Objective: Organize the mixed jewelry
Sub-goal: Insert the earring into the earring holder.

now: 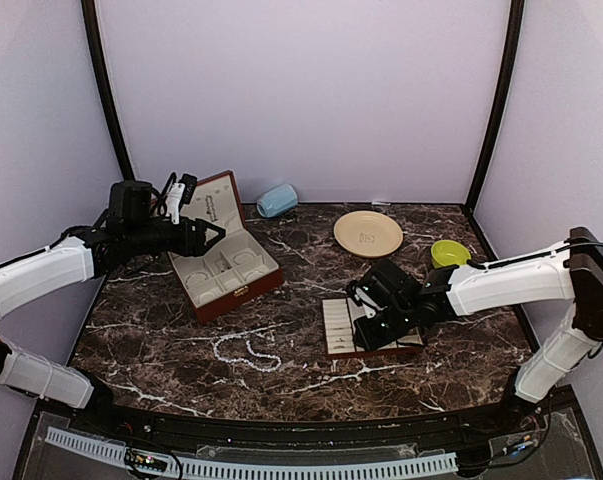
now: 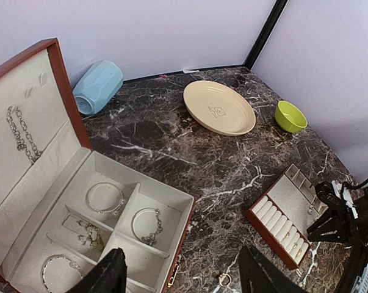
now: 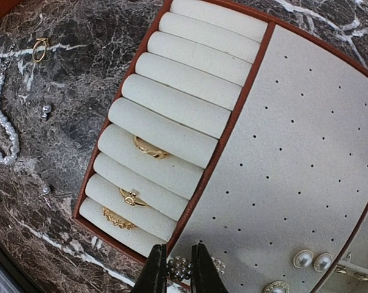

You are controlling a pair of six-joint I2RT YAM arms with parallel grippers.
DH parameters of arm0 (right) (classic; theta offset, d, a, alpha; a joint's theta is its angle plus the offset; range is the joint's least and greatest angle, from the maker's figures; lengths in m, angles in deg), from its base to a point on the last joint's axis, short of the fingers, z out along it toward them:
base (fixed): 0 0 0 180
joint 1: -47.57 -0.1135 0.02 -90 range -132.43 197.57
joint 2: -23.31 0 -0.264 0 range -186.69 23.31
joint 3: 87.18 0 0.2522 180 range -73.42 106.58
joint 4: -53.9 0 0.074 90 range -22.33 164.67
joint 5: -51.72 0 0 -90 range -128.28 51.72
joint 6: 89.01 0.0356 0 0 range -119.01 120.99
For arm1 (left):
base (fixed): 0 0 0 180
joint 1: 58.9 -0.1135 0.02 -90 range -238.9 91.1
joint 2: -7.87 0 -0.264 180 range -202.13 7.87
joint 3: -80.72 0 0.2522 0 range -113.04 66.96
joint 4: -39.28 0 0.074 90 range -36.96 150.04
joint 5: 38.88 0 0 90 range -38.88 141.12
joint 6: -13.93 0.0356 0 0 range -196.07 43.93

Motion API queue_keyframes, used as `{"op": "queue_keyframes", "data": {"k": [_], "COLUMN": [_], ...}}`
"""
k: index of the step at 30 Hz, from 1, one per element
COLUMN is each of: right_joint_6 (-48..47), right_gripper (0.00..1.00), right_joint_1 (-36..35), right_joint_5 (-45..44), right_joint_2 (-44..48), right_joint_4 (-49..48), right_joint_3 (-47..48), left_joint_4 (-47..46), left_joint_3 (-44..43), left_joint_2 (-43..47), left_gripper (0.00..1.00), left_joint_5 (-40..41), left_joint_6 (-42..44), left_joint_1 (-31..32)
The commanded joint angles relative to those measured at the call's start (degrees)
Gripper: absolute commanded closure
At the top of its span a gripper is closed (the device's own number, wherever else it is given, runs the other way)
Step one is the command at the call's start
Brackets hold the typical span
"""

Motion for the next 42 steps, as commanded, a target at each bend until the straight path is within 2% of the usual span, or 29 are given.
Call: {"op": "queue_keyframes", "data": {"k": [1, 25, 42], "right_joint_6": [0.57, -0.83, -1.47], "right_gripper": [0.93, 0.87, 0.78], "right_joint_1": [-0.64, -1.42, -1.44], "right_joint_5": [-0.34, -1.68, -1.14], "right_joint_2": [1.46, -0.52, 0.89], "right_joint_4": [0.59, -0.02, 1.06], "right_joint_3": [0.52, -0.45, 2.59], "left_joint_4": [0.08, 0.08, 0.08], "left_joint_3": [0.95, 0.97, 1.1], "left_joint_2": [0.51, 0.65, 0.69], "left_gripper": [0.34, 0.34, 0.34], "left_joint_5": [-0.73, -0.61, -0.79], "left_joint_6": [-0.17, -0.08, -0.17], "left_joint_1": [-0.33, -0.33, -0.33]}}
